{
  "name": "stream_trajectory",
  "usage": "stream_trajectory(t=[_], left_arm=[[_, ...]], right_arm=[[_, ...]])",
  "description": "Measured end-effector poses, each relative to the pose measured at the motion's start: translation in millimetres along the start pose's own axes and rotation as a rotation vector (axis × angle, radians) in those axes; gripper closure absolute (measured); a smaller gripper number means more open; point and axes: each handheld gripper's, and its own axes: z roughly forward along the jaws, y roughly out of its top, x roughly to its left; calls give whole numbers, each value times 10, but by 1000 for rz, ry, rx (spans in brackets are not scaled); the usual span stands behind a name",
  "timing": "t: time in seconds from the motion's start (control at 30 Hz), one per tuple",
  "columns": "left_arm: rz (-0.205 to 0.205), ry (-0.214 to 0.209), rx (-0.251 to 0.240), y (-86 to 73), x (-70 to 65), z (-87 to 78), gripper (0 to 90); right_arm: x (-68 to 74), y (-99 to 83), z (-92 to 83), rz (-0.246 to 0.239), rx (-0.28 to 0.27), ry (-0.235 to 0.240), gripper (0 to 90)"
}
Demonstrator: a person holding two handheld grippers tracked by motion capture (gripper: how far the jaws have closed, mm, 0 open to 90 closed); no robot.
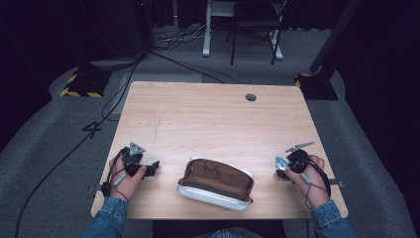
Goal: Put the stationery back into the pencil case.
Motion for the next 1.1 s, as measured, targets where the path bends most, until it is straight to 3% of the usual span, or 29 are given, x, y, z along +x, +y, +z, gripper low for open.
stream_trajectory(t=[0.33,0.53,0.7,1.1], left_arm=[[0,-2,1,1,1,-1,136],[0,-1,0,0,0,0,137],[0,0,0,0,0,0,137],[-1,-1,0,0,0,0,136]], right_arm=[[-4,-1,-4,-6,0,2,394],[-21,1,-33,15,-23,12,395],[-23,9,-103,26,-49,34,396],[23,47,-340,15,-120,30,396]])
